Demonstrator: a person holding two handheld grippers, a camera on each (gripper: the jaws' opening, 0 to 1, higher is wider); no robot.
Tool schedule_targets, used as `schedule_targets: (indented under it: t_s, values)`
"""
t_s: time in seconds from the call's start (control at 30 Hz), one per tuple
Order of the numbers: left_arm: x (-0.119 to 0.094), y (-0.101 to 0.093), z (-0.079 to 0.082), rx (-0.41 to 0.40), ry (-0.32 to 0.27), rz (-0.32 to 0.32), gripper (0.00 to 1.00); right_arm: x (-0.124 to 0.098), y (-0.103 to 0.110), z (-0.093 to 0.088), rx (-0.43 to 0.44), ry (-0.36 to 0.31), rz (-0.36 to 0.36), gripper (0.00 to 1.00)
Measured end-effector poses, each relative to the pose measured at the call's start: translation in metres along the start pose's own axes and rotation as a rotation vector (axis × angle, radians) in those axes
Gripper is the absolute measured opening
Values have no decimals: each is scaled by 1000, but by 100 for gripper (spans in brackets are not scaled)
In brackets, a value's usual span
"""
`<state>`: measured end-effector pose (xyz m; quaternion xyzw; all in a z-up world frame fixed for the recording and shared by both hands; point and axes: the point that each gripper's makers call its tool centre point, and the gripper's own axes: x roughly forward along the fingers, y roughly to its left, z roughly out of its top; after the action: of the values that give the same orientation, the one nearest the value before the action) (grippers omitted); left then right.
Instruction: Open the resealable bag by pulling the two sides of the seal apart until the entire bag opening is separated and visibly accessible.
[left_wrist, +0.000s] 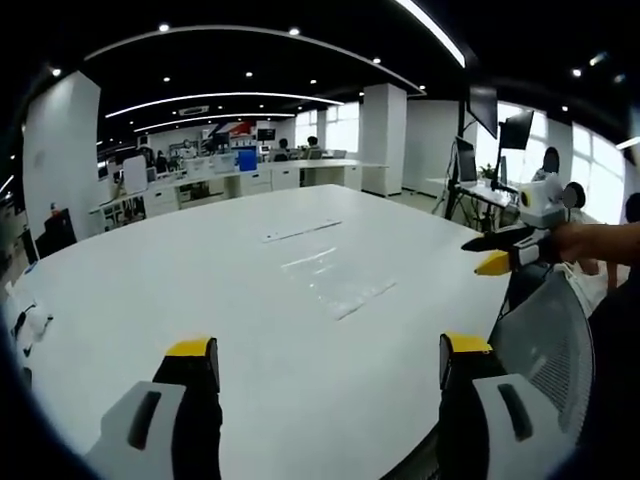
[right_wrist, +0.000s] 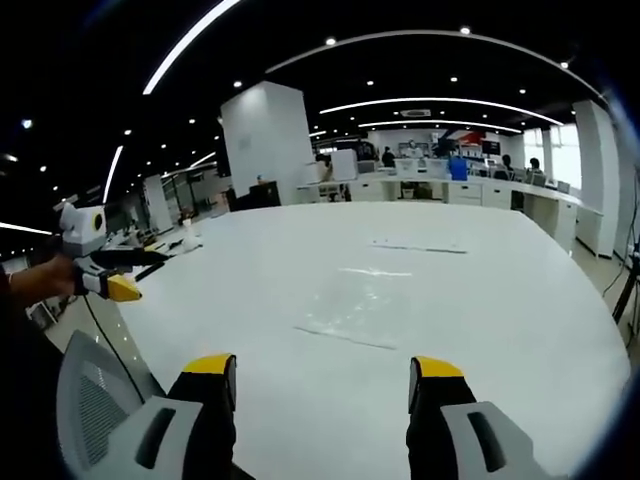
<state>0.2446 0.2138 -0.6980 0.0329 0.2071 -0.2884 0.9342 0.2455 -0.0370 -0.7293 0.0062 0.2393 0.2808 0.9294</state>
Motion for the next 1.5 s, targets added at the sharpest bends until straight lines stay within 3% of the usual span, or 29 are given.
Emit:
schedule_targets:
  t_s: [0.43,0.9,1.5]
  values:
    - [8,-1,-3,1,13,-17,89,13,0,7,-22,7,30,69]
    - [13,-4,-5,3,28,-41,88,41,17,12,-50,11,111,66]
    - [15,0,-8,-17,34,-35,88,89,24,14,-231,101,188,56]
